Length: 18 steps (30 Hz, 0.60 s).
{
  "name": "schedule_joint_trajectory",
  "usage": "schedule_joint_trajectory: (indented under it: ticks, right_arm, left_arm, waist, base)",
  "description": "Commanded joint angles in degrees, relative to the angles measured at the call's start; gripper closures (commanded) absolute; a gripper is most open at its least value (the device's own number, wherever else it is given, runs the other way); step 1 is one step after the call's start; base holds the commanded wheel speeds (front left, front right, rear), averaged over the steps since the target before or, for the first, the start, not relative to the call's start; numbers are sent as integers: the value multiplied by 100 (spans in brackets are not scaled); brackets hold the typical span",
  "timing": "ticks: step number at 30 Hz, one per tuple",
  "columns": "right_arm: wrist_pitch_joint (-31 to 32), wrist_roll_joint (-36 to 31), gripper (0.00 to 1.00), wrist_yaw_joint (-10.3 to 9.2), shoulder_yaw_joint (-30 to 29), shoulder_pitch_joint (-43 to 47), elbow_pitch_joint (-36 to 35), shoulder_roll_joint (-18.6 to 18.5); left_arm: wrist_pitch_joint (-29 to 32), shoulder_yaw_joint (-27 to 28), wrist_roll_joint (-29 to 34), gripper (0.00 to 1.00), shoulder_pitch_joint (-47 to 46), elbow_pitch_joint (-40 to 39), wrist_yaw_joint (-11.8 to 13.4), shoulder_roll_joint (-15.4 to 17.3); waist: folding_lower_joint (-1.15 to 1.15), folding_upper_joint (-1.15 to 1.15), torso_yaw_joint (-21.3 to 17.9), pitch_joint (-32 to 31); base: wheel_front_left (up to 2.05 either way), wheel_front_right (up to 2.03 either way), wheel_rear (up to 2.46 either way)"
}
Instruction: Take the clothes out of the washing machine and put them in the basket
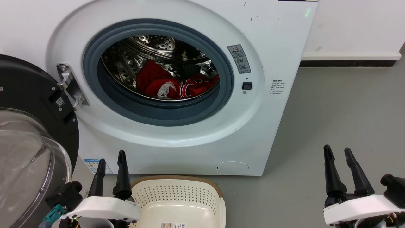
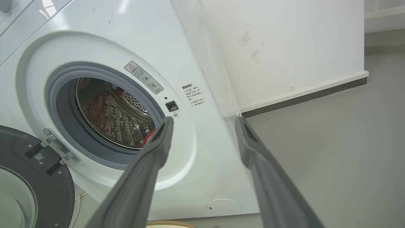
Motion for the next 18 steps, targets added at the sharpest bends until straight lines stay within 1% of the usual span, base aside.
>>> schedule_joint_trajectory:
  ticks: [1,18]
  right_arm:
    - [-69,-215,0,0,11,-1,-113,-1]
    - [-299,-1229,0,0,89,153,-307,1]
  left_arm:
    - [-71,-11,202,0,-15,-108,-16,16]
    - [-304,-14,1066,0,105,-61,-35,-3]
  waist:
    - [0,0,1,2]
    - [0,0,14,-7]
  base:
    - [0,0,0]
    - [0,0,0]
